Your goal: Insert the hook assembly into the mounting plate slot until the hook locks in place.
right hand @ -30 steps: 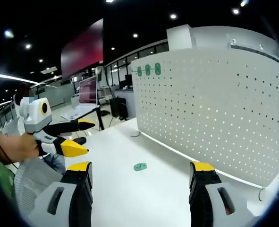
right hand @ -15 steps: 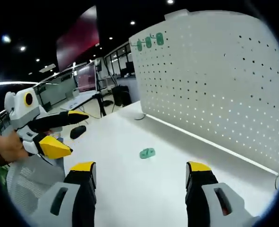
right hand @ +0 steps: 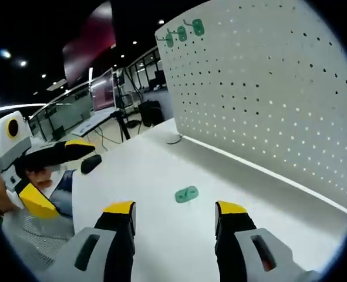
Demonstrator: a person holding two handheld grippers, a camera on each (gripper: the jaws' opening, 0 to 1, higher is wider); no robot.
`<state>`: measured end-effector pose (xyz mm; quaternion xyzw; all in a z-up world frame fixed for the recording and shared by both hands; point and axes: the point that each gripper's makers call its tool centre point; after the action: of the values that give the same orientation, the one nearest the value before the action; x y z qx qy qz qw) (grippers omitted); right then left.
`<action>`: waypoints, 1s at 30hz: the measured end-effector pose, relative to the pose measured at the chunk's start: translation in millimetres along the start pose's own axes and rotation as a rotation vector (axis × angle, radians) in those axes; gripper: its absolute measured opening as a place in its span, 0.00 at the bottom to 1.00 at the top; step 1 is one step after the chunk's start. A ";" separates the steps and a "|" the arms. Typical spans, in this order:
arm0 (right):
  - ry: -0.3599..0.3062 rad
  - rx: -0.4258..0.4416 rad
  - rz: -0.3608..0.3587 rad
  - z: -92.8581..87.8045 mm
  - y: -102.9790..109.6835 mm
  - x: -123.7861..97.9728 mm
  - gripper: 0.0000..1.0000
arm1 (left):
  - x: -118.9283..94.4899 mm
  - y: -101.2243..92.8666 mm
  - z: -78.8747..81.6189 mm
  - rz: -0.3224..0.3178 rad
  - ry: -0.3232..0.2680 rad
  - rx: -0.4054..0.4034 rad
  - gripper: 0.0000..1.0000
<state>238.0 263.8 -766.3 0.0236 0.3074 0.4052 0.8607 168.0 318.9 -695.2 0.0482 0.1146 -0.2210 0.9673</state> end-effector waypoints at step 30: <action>0.073 0.074 -0.040 -8.2 -11.0 58.5 0.21 | 2.5 1.2 -5.4 -0.024 0.010 -0.007 0.66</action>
<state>269.2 296.4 -805.9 0.0343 0.3537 0.3768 0.8554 169.6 319.7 -701.0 0.0444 0.1209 -0.2317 0.9642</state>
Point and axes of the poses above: the point that each gripper's makers call its tool centre point, and the gripper's own axes: x roughly forward along the fingers, y roughly to its left, z roughly out of its top, and after that the axes turned 7 degrees about x, right-handed
